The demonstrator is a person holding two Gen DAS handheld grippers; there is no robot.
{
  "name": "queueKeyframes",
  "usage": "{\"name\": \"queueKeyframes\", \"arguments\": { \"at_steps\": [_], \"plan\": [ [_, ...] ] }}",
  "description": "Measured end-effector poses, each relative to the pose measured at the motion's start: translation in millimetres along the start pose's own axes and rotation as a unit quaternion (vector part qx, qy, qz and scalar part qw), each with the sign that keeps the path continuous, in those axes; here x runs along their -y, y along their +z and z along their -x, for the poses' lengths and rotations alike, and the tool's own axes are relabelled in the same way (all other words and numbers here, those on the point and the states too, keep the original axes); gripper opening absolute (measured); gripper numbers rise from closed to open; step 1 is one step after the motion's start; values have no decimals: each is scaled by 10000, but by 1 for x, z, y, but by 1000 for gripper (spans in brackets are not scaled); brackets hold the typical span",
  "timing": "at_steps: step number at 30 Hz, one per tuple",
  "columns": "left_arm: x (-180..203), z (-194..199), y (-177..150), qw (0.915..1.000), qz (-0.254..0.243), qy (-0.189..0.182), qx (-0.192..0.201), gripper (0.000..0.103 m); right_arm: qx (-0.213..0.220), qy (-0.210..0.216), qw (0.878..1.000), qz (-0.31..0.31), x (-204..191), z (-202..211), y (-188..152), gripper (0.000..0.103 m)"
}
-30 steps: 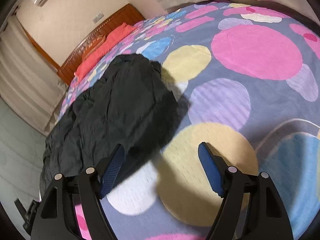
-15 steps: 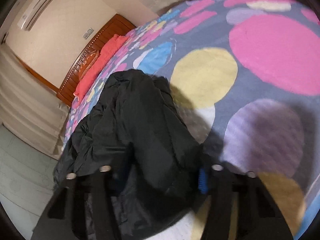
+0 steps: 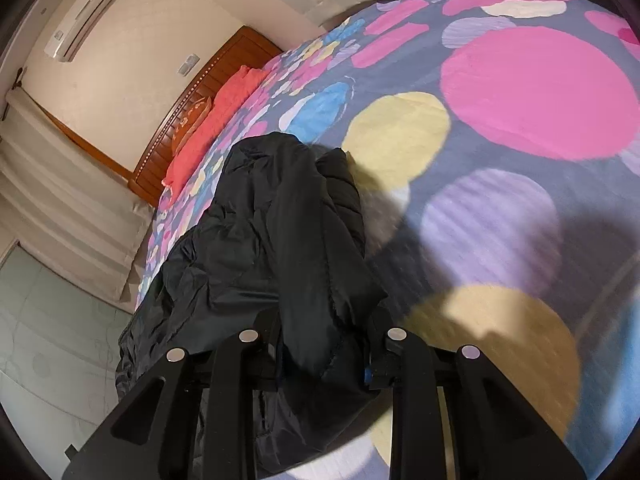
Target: Fold large clothes
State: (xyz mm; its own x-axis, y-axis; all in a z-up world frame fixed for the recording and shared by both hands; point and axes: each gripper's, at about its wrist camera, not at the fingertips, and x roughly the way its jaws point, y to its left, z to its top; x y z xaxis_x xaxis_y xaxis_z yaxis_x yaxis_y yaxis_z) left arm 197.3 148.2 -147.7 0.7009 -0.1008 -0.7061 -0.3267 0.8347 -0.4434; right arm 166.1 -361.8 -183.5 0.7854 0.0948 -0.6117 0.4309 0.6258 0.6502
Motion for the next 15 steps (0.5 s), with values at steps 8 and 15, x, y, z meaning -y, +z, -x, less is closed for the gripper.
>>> {"name": "queueKeyframes", "arguments": {
  "at_steps": [8, 15],
  "plan": [
    [-19, 33, -23, 10000, -37, 75, -47, 23, -133, 35, 9999, 89, 12, 28, -16, 26],
    [-32, 56, -40, 9999, -3, 94, -84, 23, -238, 67, 9996, 130, 20, 46, -25, 26]
  ]
}}
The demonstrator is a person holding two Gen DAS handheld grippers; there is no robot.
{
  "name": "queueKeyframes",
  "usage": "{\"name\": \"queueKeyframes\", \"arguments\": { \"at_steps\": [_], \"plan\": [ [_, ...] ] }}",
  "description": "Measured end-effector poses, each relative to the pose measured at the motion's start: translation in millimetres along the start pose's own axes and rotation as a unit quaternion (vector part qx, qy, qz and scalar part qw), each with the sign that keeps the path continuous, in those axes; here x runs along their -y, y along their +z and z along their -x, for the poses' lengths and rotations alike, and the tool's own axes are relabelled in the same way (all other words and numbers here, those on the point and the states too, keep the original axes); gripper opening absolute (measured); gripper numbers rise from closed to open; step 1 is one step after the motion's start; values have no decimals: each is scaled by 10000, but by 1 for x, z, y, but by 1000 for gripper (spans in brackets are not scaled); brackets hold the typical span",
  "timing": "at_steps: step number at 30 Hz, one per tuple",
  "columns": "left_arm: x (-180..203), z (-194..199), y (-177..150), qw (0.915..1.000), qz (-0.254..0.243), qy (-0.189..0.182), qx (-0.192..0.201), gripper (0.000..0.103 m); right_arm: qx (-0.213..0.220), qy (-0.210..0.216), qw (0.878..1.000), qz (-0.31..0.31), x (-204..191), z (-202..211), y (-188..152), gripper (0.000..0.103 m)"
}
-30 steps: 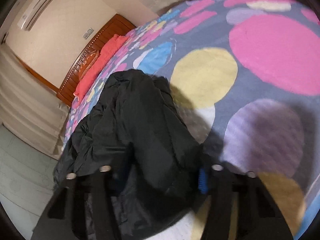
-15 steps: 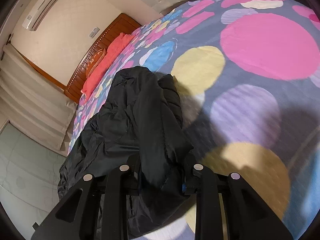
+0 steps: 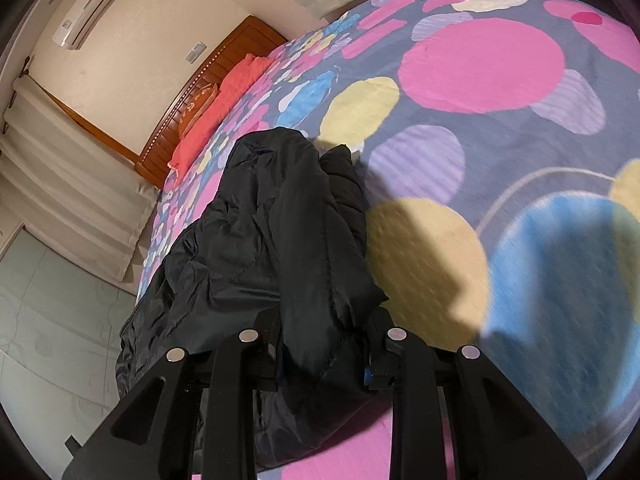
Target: Fold large clothes
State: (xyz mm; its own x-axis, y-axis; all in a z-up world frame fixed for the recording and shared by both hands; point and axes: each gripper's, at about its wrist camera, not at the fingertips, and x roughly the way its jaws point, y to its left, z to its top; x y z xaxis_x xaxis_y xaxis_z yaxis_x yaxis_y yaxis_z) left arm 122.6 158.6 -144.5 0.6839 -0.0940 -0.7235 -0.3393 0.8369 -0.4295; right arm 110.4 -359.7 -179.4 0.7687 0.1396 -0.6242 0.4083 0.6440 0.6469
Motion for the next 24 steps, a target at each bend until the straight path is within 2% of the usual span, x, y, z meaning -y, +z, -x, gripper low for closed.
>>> {"name": "queueKeyframes", "arguments": {
  "at_steps": [24],
  "plan": [
    [-34, 56, -35, 9999, -54, -39, -141, 23, -320, 143, 9994, 73, 32, 47, -25, 26]
  ]
}}
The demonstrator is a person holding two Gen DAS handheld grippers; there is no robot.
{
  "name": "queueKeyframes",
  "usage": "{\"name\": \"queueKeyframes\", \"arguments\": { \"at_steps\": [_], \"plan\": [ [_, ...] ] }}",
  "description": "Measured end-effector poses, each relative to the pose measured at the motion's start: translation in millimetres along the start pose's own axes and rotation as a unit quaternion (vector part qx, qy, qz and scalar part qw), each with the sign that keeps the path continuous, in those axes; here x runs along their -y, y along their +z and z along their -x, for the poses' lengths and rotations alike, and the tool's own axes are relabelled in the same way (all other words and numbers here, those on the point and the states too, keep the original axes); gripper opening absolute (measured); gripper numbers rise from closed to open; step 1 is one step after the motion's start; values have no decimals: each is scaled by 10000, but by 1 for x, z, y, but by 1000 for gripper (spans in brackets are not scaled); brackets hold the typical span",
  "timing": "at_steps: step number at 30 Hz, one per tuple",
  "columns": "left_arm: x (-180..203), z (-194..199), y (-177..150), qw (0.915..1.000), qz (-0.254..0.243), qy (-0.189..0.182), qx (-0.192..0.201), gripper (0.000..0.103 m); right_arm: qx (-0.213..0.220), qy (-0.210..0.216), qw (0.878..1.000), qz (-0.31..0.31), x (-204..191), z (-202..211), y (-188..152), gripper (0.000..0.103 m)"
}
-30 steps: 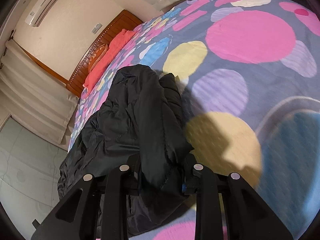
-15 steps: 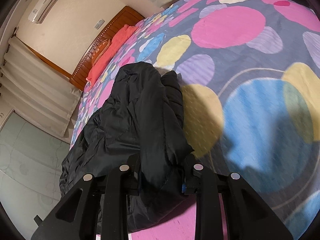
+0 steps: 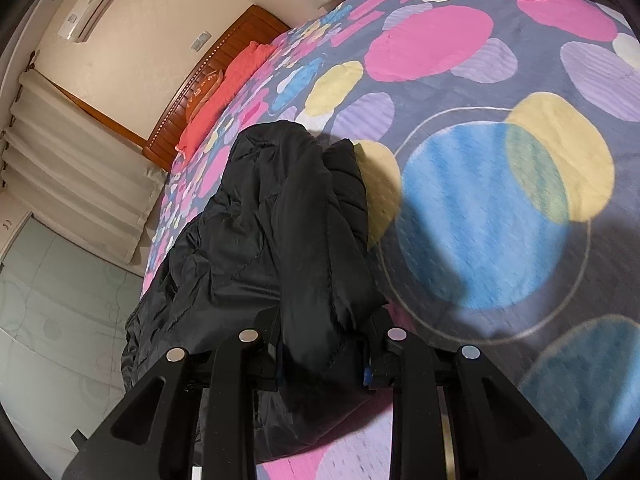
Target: Fold large clothes
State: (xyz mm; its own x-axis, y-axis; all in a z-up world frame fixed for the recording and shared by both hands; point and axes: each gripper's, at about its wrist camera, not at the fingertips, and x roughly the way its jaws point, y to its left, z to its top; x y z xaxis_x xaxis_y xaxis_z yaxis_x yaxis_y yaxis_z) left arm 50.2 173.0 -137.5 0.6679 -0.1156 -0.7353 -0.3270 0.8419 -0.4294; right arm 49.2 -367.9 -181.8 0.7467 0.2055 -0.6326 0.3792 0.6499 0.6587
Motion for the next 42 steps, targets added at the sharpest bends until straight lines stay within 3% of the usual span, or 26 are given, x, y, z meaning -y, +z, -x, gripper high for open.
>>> {"name": "queueKeyframes", "arguments": {
  "at_steps": [12, 17, 21, 30, 35, 42],
  "plan": [
    [-7, 0, -7, 10000, -63, -31, -61, 24, -37, -10, 10000, -18, 8, 5, -4, 28],
    [-15, -1, -5, 9999, 0, -78, -124, 35, -52, -137, 9998, -99, 13, 9, -7, 42],
    [-24, 1, -2, 9998, 80, -75, -172, 52, -55, -248, 9997, -18, 14, 15, -9, 48],
    [-39, 24, -3, 9997, -138, -62, -179, 61, -203, -515, 9982, 226, 12, 41, -21, 52],
    [-43, 42, -4, 9994, -332, -14, -113, 62, -388, -695, 9933, 836, -13, 61, -40, 52],
    [-50, 64, 11, 9992, -383, 75, 31, 64, -257, -666, 9712, 2272, -81, 68, -69, 52]
  ]
}}
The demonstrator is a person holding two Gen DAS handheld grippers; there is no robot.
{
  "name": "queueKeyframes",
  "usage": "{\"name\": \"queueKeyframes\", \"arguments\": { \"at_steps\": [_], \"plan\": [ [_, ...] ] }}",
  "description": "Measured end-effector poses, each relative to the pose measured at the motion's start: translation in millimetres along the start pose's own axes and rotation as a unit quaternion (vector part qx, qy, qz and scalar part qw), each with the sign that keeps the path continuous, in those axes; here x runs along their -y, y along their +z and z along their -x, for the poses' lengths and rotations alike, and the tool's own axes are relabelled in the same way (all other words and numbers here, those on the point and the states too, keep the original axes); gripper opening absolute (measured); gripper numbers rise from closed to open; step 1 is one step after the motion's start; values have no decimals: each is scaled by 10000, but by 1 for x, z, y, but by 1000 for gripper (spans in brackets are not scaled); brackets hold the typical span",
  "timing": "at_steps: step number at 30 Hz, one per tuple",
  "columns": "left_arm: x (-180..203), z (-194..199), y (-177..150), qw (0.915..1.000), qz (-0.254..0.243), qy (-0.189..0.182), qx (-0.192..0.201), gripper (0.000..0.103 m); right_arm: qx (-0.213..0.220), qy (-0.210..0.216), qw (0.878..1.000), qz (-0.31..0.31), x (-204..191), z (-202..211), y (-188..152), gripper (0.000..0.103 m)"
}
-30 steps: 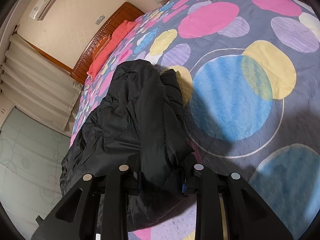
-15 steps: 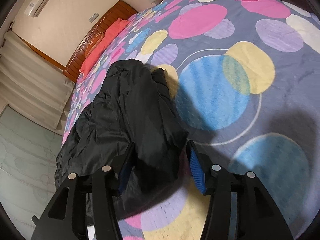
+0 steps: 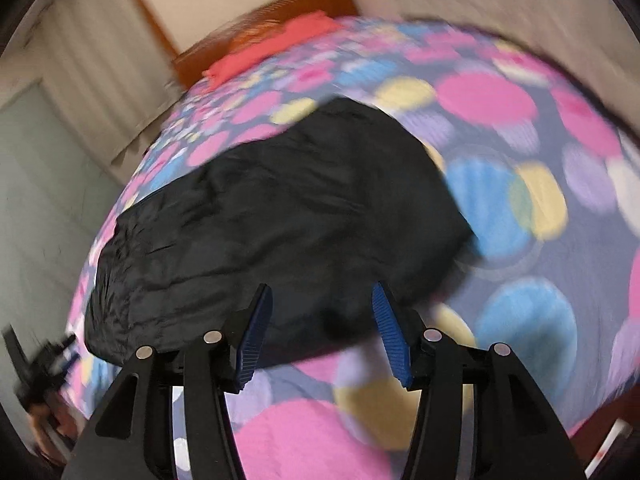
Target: Fold large clothes
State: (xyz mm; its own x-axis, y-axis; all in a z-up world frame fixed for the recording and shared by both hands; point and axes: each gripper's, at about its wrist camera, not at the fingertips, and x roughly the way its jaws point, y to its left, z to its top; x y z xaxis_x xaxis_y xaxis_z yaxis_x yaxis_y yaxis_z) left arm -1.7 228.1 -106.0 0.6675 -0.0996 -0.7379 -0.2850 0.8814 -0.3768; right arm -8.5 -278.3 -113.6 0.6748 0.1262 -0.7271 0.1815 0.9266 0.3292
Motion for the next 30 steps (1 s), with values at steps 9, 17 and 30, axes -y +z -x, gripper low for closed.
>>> {"name": "queueKeyframes", "arguments": {
  "at_steps": [9, 17, 30],
  "plan": [
    [1, -14, 43, 9995, -147, -187, -184, 73, 86, -216, 9878, 1542, -86, -51, 32, 53],
    [21, -68, 69, 9965, -294, -430, -651, 75, 43, -946, 9699, 2245, -129, -108, 46, 53],
    [37, -141, 75, 9859, -477, -782, -1399, 79, -78, -1300, 9651, 2272, -127, -151, 27, 56]
  ]
}}
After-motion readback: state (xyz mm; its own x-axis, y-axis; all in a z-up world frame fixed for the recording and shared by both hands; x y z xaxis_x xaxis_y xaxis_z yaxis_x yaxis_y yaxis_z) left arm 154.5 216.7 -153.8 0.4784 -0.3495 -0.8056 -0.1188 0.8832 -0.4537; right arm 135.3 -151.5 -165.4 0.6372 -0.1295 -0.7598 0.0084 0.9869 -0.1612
